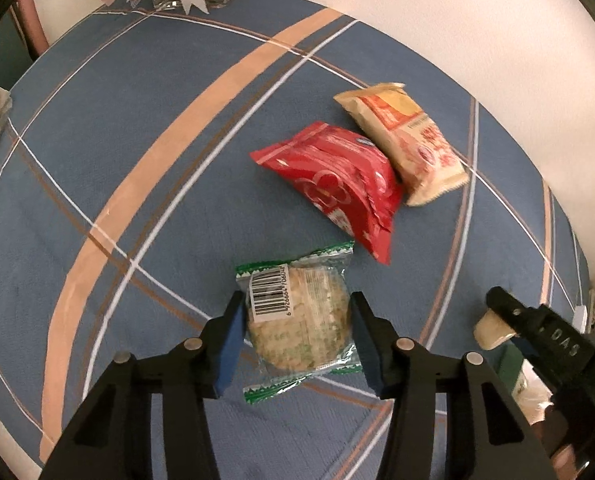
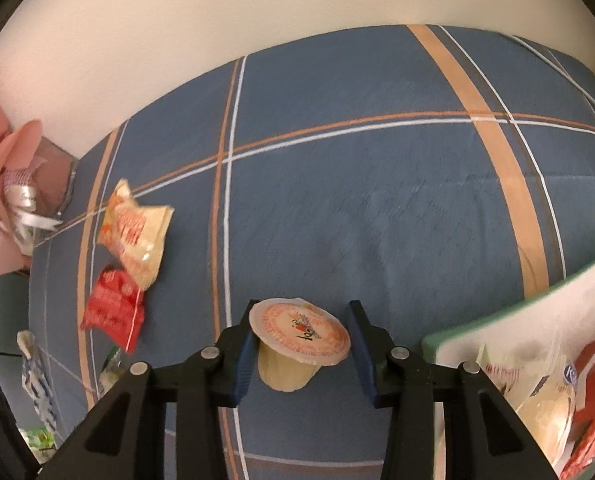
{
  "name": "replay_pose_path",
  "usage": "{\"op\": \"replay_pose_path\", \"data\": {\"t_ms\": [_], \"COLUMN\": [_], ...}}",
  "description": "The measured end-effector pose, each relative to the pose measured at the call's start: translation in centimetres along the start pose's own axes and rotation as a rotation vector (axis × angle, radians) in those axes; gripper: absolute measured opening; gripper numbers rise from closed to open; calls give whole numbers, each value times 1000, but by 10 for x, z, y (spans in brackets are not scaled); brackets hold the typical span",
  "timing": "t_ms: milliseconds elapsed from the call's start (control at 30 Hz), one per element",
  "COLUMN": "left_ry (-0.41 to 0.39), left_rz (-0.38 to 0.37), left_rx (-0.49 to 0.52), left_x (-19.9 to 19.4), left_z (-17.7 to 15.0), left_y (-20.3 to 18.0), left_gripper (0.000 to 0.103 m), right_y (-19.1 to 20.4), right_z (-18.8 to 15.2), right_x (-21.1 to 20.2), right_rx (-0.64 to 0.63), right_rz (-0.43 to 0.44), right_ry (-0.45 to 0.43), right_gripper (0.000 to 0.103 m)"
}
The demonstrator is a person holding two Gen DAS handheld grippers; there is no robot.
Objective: Organize snacks
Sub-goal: 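Lift the cookie and jelly cup and carry them over the tray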
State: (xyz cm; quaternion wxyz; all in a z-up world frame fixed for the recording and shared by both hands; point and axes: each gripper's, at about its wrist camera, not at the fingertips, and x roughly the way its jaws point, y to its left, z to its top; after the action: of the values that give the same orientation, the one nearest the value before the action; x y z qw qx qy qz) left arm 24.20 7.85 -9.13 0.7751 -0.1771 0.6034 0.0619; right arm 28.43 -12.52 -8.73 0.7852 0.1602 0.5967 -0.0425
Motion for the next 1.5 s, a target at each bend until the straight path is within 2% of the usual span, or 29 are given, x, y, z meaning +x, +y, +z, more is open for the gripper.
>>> {"op": "replay_pose_path", "data": {"t_ms": [200,533,667,733,1000,1133,1267,1500], "left_ry": [1,-22,-43,-53,-110,-114,-132,-160], "left_rz": [-9,-52,-68,-78,-130,-174,-182,-210], "left_rx": [20,26,35,41,89,113,147,229], "left_x": [-10,-41,-55,-64,-98,-109,-120,-138], "left_z": [-11,-27,-31,-34,-45,-52,-60,-76], "left_y": [-5,-10,-14,-16,-35,-46,-58,-85], "left_gripper": [52,52,52,52,52,52,52,52], "right_y": [8,15,15,12,-7,-14,-24,-62], "right_z": [-28,-67,-85,-79,-90,-97,-102,-104], "right_x": [-20,-55,-68,-73,-99,-117,-136,-164], "right_rx": [-61,-63,-59,-62,-14,-1,10,80], "right_rz": [-19,20,-2,-7,-14,22,39,-5], "right_ry": [-35,-116,-130,-138,-149,-165,-196,-247], "right_gripper": [45,45,45,45,45,45,45,45]}}
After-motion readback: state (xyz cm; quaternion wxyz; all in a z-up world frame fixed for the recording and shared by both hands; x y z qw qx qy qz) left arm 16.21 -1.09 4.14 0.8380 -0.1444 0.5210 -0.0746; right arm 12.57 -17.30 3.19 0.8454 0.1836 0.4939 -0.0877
